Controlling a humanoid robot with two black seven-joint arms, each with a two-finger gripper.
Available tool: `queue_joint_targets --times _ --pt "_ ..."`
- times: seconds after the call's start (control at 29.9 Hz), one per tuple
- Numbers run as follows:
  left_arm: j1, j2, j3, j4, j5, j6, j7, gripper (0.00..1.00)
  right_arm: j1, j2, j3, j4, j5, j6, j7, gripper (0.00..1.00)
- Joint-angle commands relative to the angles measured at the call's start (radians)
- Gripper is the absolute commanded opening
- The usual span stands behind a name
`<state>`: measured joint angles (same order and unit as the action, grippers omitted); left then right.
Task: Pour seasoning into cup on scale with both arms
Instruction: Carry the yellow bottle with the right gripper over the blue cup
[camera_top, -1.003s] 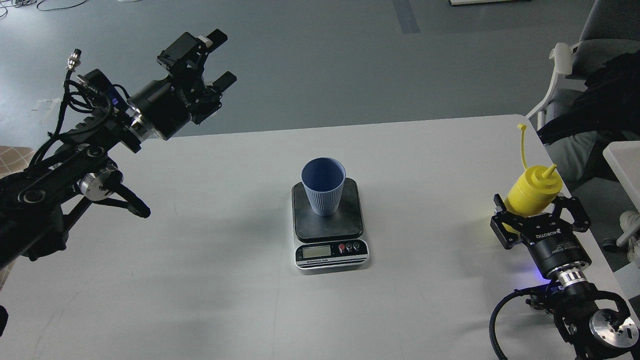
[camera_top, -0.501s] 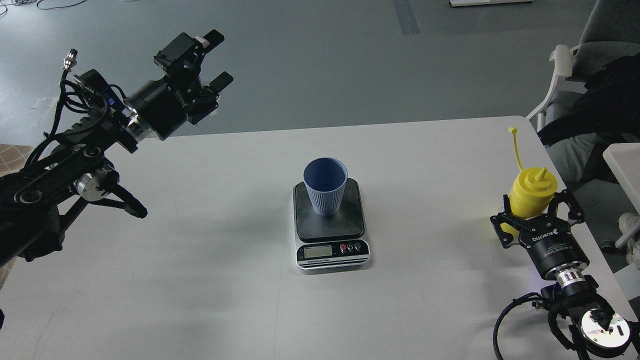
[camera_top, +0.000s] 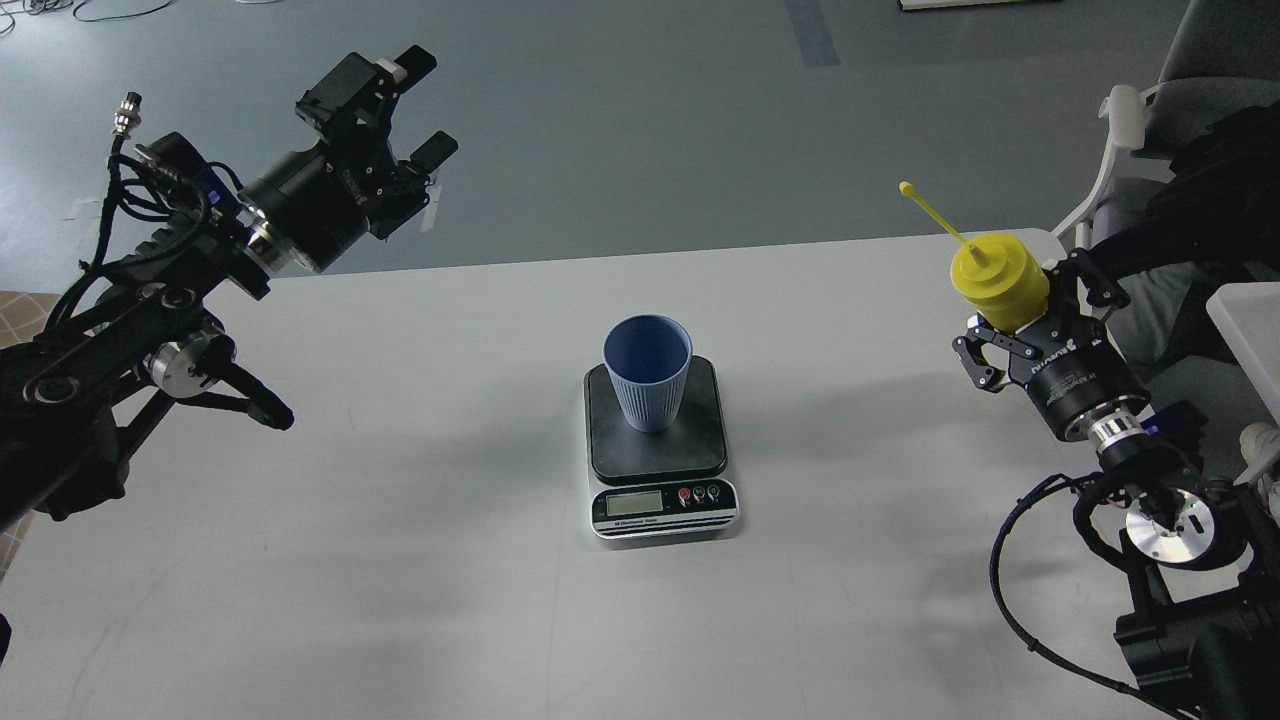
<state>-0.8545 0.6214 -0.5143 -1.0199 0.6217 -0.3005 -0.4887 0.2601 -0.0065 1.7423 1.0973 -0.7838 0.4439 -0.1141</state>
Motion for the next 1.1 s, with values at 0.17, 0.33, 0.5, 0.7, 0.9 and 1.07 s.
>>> queue_joint_targets --times 0.17,0.33,0.5,0.7,0.9,1.07 --pt "0.006 -0.011 -0.064 0.006 -0.008 0.006 0.000 1.00 0.180 0.007 -0.091 0.053 -0.644 -0.042 0.007 0.00" --pt "0.014 -0.006 -0.066 0.011 -0.011 0.008 0.000 1.00 0.244 0.007 -0.213 0.105 -0.761 -0.070 0.007 0.00" --pt "0.028 -0.002 -0.095 0.011 -0.013 0.001 0.000 1.00 0.306 0.007 -0.361 0.153 -0.908 -0.120 0.014 0.00" --pt "0.034 0.003 -0.115 0.011 -0.013 -0.003 0.000 1.00 0.317 0.007 -0.516 0.196 -1.087 -0.186 0.051 0.00" --pt "0.037 0.009 -0.130 0.006 -0.013 -0.005 0.000 1.00 0.304 0.007 -0.598 0.196 -1.258 -0.246 0.109 0.00" --pt "0.040 0.038 -0.131 0.000 -0.013 -0.006 0.000 1.00 0.289 0.007 -0.668 0.197 -1.324 -0.295 0.133 0.00"
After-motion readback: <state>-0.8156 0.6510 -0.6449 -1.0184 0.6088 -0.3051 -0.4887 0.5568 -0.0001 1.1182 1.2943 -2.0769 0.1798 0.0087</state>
